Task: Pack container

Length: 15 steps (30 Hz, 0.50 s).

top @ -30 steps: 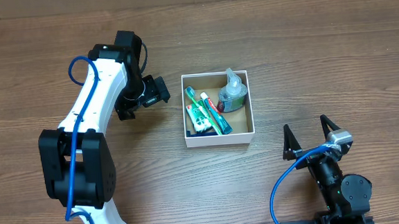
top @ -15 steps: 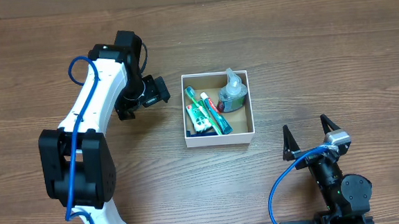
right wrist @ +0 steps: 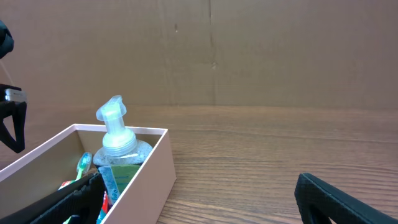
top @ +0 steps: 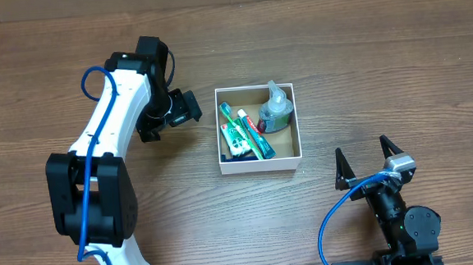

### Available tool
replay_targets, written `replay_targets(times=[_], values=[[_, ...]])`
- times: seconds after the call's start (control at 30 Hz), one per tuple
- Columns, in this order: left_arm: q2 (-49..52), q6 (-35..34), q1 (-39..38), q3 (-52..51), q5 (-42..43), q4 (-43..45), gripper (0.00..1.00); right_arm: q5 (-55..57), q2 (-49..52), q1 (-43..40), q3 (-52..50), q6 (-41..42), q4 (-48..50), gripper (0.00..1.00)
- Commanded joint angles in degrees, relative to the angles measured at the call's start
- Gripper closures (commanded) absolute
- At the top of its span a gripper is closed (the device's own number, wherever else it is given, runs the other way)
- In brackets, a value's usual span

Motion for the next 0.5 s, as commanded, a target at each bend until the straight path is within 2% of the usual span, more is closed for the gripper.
replay_targets(times=[0.0,0.27,0.47], values=[[-8.09,0.44,-3.78,-0.35,-0.48,-0.11,0.00,-0.44,-0.59,-0.17,-0.61,-0.24,0.39,0.00],[-41.13,0.70,-16.44,-0.35,-0.68,-0.11,0.00,-0.44,-0.59,-0.17,-0.61,-0.24,0.39,0.00],[-64.94,2.21,-14.32,-0.35,-11.04,0.68,0.00,-0.44,-0.57,-0.17,-0.61,-0.24,0.39,0.00]])
